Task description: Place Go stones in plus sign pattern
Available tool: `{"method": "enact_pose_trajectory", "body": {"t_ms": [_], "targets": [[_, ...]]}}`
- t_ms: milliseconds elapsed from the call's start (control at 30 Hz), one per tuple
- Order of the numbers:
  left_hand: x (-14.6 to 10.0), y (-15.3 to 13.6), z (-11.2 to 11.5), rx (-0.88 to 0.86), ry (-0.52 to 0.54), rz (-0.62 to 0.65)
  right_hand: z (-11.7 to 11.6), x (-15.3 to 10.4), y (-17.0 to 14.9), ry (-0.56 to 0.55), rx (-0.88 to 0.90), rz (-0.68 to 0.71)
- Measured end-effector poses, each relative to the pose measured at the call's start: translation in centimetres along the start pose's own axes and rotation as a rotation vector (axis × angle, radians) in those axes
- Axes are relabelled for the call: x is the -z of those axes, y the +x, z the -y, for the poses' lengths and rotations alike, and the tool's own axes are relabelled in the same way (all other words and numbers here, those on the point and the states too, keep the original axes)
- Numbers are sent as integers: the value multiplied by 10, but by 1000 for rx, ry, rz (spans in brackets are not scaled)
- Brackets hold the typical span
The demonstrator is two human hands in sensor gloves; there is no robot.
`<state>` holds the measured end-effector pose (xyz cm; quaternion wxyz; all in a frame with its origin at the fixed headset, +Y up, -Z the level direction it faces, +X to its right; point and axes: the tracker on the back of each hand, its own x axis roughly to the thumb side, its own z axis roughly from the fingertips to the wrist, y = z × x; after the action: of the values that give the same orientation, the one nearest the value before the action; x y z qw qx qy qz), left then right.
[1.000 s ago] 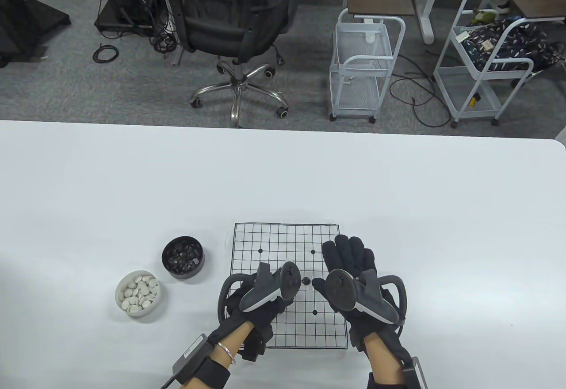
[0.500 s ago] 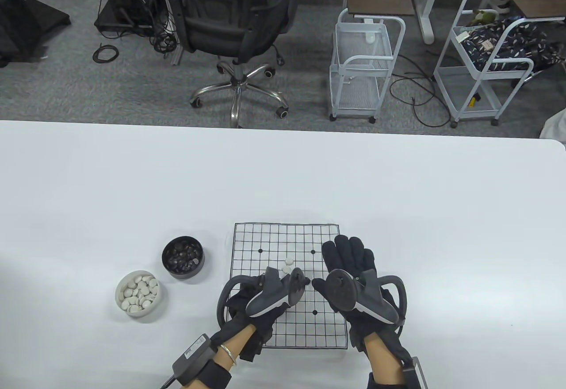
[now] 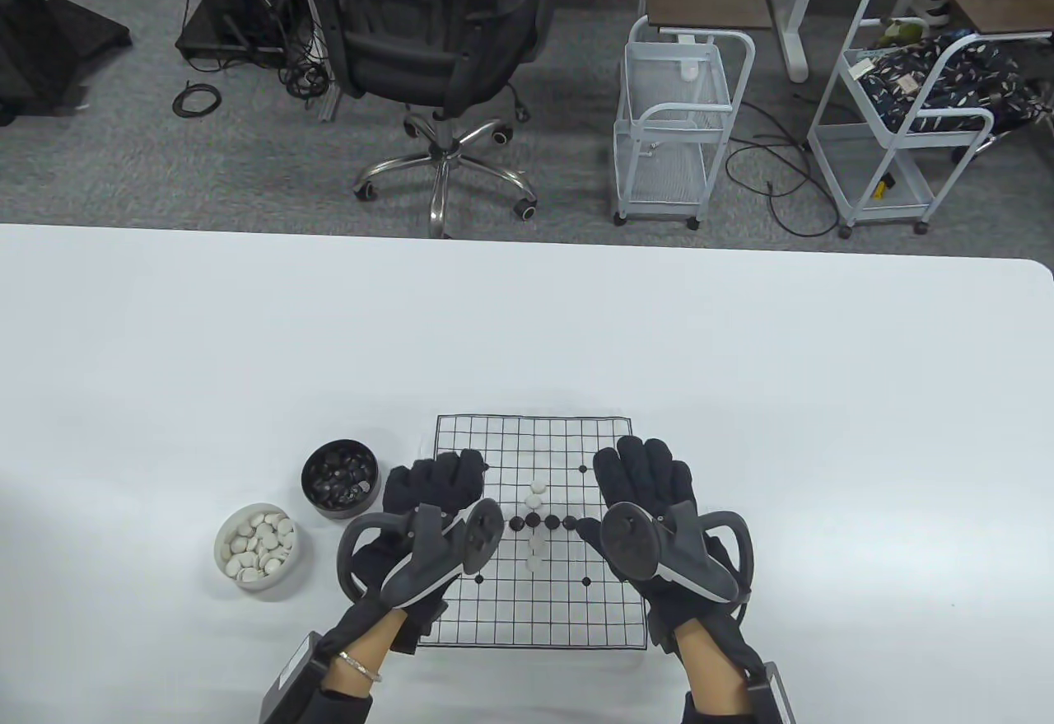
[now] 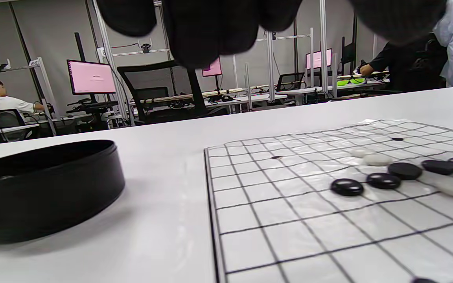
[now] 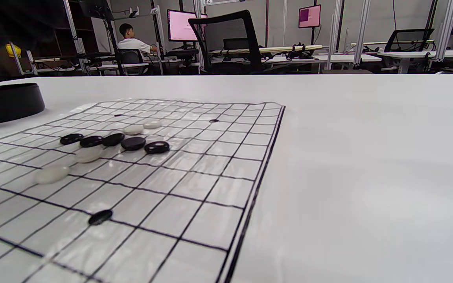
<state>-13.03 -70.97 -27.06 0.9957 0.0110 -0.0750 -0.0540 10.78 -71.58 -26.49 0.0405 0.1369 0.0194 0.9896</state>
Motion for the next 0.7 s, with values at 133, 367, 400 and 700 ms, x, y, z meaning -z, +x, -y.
{"method": "enact_pose_trajectory", "body": {"t_ms": [133,367,400,700], "targets": [[4,-14,9,-52,-58,-23,0,0,1,1,-2,3],[7,-20,16,-75,-90,-32,1,1,5,-6,-12,20],[7,-20,15,-77,-90,-31,1,1,5,-6,-13,21],[7,-20,15,-78,-87,-33,0,2,11,-9,-32,42]]}}
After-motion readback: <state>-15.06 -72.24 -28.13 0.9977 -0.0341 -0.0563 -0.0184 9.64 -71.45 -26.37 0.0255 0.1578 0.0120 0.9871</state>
